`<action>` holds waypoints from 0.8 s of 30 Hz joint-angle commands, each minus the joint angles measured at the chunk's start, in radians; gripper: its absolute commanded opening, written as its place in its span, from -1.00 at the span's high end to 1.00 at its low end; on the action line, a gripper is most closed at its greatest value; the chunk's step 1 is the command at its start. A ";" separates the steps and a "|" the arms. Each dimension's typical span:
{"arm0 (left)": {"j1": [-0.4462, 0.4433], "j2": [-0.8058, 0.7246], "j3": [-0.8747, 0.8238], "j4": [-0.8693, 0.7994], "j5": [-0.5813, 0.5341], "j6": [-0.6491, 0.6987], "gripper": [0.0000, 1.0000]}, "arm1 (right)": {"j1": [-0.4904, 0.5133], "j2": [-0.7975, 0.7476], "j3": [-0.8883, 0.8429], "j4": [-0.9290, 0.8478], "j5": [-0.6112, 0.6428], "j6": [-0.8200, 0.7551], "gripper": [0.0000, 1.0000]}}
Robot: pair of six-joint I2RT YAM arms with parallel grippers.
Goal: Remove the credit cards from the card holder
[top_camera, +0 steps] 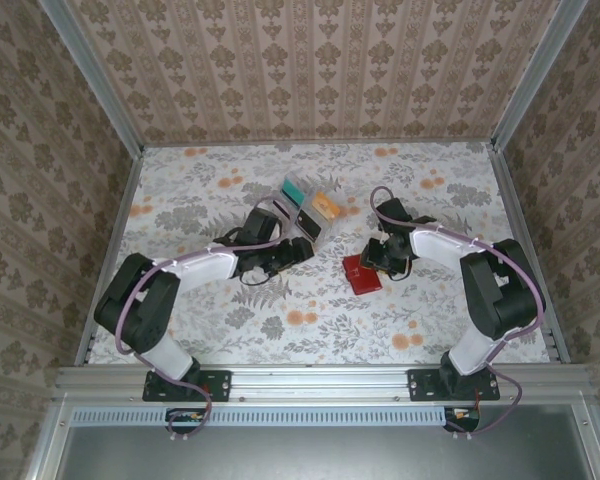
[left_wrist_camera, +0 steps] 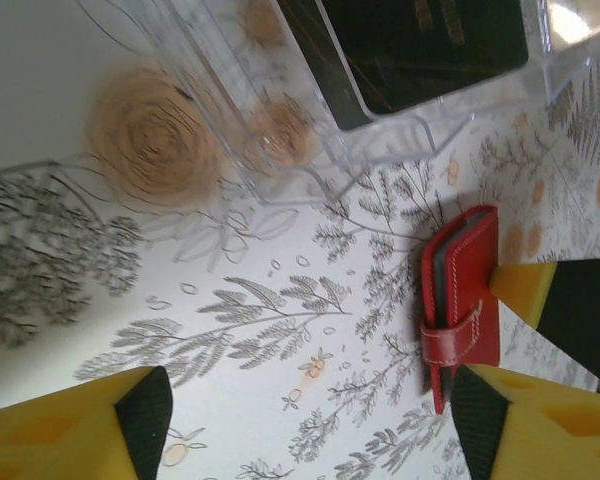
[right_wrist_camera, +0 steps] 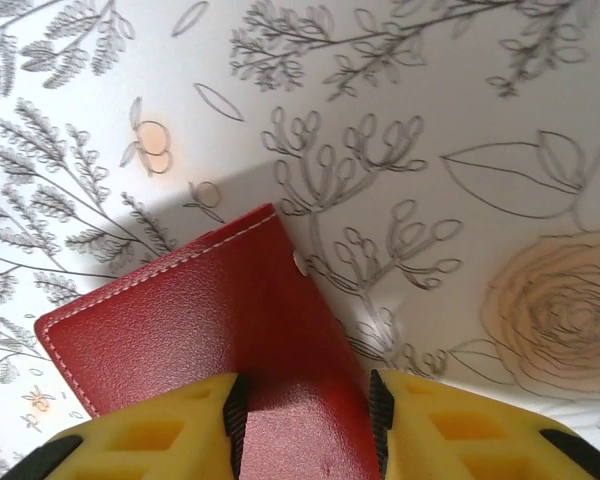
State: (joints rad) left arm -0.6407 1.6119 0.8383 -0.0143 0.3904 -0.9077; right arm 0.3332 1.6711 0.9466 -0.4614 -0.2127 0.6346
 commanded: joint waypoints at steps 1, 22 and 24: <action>-0.010 0.015 0.021 0.039 0.059 -0.039 -0.49 | 0.020 0.016 -0.042 0.066 -0.090 0.051 0.20; -0.034 0.013 -0.059 0.024 0.071 -0.071 -0.26 | 0.202 0.095 -0.038 0.246 -0.153 0.247 0.30; -0.034 0.026 -0.051 0.035 0.090 -0.056 -0.22 | 0.202 0.096 -0.034 0.248 -0.158 0.243 0.30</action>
State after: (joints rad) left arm -0.6682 1.6135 0.7856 -0.0040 0.4408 -0.9585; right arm 0.5285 1.7370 0.9142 -0.2138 -0.3576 0.8642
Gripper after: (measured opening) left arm 0.618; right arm 0.351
